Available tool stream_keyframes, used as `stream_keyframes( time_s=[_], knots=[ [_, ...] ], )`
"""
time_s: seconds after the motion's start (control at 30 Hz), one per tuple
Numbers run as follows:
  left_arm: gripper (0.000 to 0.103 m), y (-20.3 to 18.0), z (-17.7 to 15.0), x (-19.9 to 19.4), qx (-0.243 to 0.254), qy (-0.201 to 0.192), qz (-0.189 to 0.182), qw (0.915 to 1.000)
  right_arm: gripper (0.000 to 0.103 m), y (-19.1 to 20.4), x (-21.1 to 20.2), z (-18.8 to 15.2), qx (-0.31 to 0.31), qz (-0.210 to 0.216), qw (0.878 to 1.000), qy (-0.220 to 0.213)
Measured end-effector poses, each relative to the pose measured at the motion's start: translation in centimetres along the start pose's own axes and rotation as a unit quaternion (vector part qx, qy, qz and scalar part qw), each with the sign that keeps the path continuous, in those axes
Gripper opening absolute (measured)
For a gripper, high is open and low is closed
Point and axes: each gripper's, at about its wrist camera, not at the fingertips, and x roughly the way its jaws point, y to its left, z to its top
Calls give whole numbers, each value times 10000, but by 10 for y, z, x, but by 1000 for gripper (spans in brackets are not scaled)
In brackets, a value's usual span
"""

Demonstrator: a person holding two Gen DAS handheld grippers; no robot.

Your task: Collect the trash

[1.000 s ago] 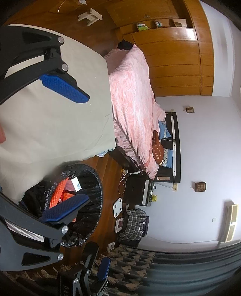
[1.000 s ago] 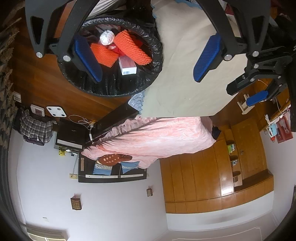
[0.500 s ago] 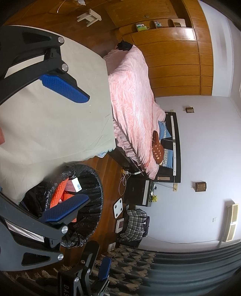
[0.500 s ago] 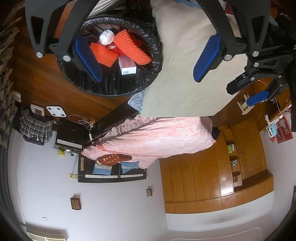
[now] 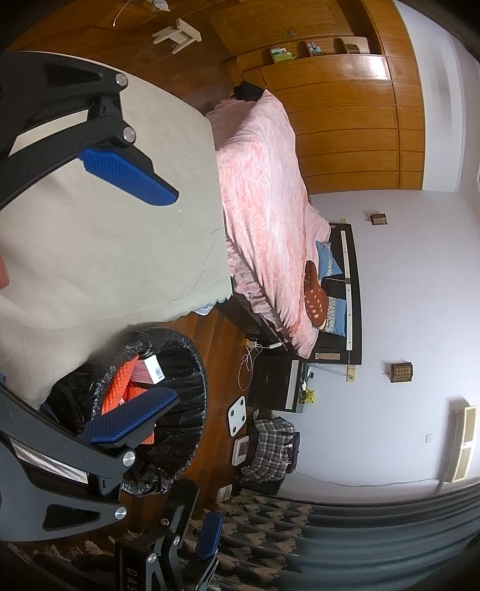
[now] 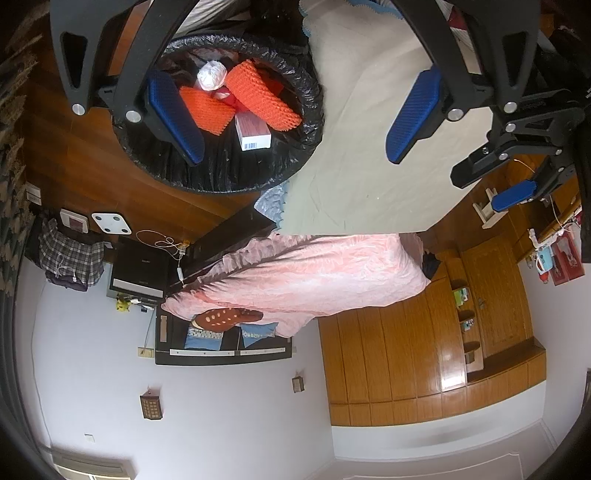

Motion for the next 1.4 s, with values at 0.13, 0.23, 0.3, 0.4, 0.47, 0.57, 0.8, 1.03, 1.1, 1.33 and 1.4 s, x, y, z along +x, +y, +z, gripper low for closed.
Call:
stream_keyframes(
  time_s=[0.13,0.23,0.3,0.4,0.47,0.57,0.8,1.03,1.1,1.33,1.4],
  knots=[
    [96,1,0,0,0,4,0,10000,97,0,0,0,7,-1,10000,5],
    [96,1,0,0,1,4,1,10000,97,0,1,0,8,4,10000,15],
    [96,1,0,0,1,4,3,10000,97,1,0,0,4,4,10000,9],
    [96,1,0,0,4,2,3,10000,97,1,1,0,2,5,10000,14],
    [96,2,0,0,10,4,7,10000,97,1,1,0,7,7,10000,16],
    [96,1,0,0,2,7,1,10000,97,2,1,0,3,2,10000,13],
    [96,1,0,0,6,12,0,10000,97,1,1,0,10,8,10000,22],
    [96,1,0,0,7,14,4,10000,97,5,3,-1,14,16,10000,27],
    [96,2,0,0,8,23,-2,10000,97,3,2,-1,14,17,10000,31],
    [96,1,1,0,12,20,3,10000,97,5,3,-2,18,20,10000,34],
    [96,1,-1,-1,7,25,1,10000,97,4,3,-2,14,18,10000,37]
  ],
)
